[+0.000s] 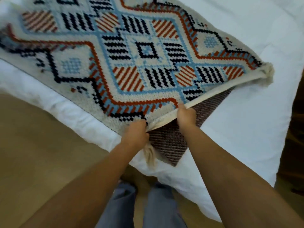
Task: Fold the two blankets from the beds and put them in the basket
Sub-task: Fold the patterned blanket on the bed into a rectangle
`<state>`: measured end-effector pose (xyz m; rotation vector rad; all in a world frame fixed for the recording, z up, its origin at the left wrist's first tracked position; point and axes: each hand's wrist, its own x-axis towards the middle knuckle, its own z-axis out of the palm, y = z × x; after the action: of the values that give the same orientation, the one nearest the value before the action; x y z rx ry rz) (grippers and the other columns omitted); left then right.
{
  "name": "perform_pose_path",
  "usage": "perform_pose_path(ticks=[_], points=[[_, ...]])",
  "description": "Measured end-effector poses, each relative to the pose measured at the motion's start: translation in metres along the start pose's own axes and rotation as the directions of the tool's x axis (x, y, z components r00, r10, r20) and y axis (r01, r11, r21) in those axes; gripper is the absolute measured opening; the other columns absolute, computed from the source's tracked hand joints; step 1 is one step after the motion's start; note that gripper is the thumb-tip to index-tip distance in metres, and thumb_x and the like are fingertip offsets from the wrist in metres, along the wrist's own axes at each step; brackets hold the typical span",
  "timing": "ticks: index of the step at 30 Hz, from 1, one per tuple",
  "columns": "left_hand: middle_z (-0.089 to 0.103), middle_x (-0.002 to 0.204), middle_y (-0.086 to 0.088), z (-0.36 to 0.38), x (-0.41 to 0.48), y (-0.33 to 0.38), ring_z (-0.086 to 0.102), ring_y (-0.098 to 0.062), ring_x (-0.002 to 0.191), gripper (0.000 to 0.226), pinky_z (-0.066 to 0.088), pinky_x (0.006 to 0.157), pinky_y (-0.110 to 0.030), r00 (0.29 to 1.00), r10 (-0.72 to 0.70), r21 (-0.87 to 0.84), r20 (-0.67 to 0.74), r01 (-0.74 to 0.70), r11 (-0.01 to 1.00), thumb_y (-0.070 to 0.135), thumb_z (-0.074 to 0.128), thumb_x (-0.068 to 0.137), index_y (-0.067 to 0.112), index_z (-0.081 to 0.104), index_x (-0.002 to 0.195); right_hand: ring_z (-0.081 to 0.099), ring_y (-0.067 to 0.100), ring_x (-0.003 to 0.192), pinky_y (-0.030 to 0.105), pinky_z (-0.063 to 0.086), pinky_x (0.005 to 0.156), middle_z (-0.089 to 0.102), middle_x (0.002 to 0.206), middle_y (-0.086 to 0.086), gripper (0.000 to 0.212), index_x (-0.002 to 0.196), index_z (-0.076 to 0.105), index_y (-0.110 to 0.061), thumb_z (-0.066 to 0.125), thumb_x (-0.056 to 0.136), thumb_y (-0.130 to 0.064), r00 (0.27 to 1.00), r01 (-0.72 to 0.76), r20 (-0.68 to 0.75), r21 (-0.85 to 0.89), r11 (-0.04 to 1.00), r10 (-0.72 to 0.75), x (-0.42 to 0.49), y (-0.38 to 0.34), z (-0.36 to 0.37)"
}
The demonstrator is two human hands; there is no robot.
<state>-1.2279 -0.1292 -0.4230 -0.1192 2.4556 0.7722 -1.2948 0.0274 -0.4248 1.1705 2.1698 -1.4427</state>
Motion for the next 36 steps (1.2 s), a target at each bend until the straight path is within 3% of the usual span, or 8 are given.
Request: perform_pose_path(ticks=[3,5,9,12,16,22,32,36], points=[[0.049,0.077,-0.005,-0.045,0.019,-0.037,0.048,-0.022,0.073,0.011,0.036,0.059,-0.028,0.998,-0.066,-0.019,-0.020,0.066,0.998,0.010,0.050,0.088,0.010,0.045,0.078,0.047,0.020,0.062,0.033,0.039,0.057,0.050,0.072,0.005,0.024,0.081,0.054,-0.010,0.047,0.093,-0.029,0.997,0.010,0.082,0.022,1.000,-0.012,-0.010,-0.035,0.052],[0.055,0.084,-0.008,-0.071,0.030,-0.059,0.052,-0.025,0.077,0.006,0.039,0.060,-0.030,0.997,-0.070,-0.031,-0.023,0.069,0.997,0.012,0.049,0.090,0.009,0.054,0.091,0.042,0.020,0.060,0.037,0.036,0.060,0.045,0.068,0.006,0.026,0.071,0.050,-0.015,0.047,0.094,-0.026,0.993,0.036,0.110,-0.003,0.999,-0.035,-0.011,-0.054,0.081],[0.058,0.104,-0.009,-0.116,0.052,-0.104,0.056,-0.026,0.091,0.023,0.043,0.072,-0.032,0.998,0.047,-0.003,-0.042,-0.047,0.999,0.025,0.050,0.093,0.011,0.053,0.111,0.042,0.018,0.055,0.033,0.035,0.051,0.046,0.064,0.004,0.029,0.067,0.049,-0.017,0.047,0.094,-0.027,0.988,0.080,0.138,-0.031,0.996,-0.075,-0.010,-0.085,0.138],[0.054,0.088,-0.005,-0.149,0.079,-0.133,0.054,-0.022,0.077,0.025,0.044,0.067,-0.035,0.995,0.097,0.106,-0.016,-0.095,0.990,0.036,0.042,0.096,0.014,0.054,0.095,0.046,0.018,0.055,0.031,0.037,0.049,0.050,0.064,0.004,0.030,0.066,0.052,-0.016,0.049,0.093,-0.028,0.985,0.121,0.131,-0.075,0.990,-0.110,-0.002,-0.110,0.181],[0.055,0.074,-0.003,-0.196,0.106,-0.175,0.052,-0.020,0.065,0.032,0.042,0.059,-0.034,0.997,0.073,0.068,0.019,-0.074,0.995,0.037,0.033,0.099,0.018,0.049,0.078,0.045,0.020,0.054,0.031,0.036,0.049,0.048,0.062,0.006,0.034,0.061,0.047,-0.015,0.050,0.092,-0.028,0.985,0.134,0.131,-0.171,0.976,-0.112,-0.002,-0.141,0.234],[0.042,0.062,0.004,-0.256,0.122,-0.255,0.044,-0.017,0.058,0.032,0.034,0.053,-0.030,1.000,0.005,0.064,-0.015,-0.004,0.998,0.037,0.035,0.099,0.018,0.045,0.075,0.040,0.017,0.049,0.028,0.030,0.044,0.043,0.056,0.004,0.040,0.056,0.044,-0.014,0.050,0.092,-0.031,0.974,0.190,0.175,-0.303,0.934,-0.142,-0.025,-0.185,0.329],[0.061,0.093,-0.005,-0.366,0.154,-0.412,0.057,-0.022,0.080,0.030,0.045,0.065,-0.034,0.995,0.093,0.151,0.037,-0.098,0.984,0.036,0.034,0.099,0.017,0.057,0.094,0.035,0.020,0.047,0.030,0.032,0.051,0.038,0.053,0.005,0.042,0.054,0.041,-0.014,0.051,0.092,-0.027,0.990,0.128,0.091,-0.307,0.943,-0.105,-0.080,-0.235,0.498],[0.057,0.088,-0.008,-0.406,0.166,-0.471,0.056,-0.026,0.082,0.035,0.043,0.066,-0.035,0.993,0.116,0.172,0.028,-0.119,0.978,0.036,0.034,0.099,0.012,0.058,0.094,0.044,0.021,0.053,0.035,0.038,0.058,0.046,0.056,0.006,0.040,0.054,0.045,-0.014,0.051,0.092,-0.028,0.984,0.168,0.112,-0.304,0.938,-0.140,-0.104,-0.258,0.565]])
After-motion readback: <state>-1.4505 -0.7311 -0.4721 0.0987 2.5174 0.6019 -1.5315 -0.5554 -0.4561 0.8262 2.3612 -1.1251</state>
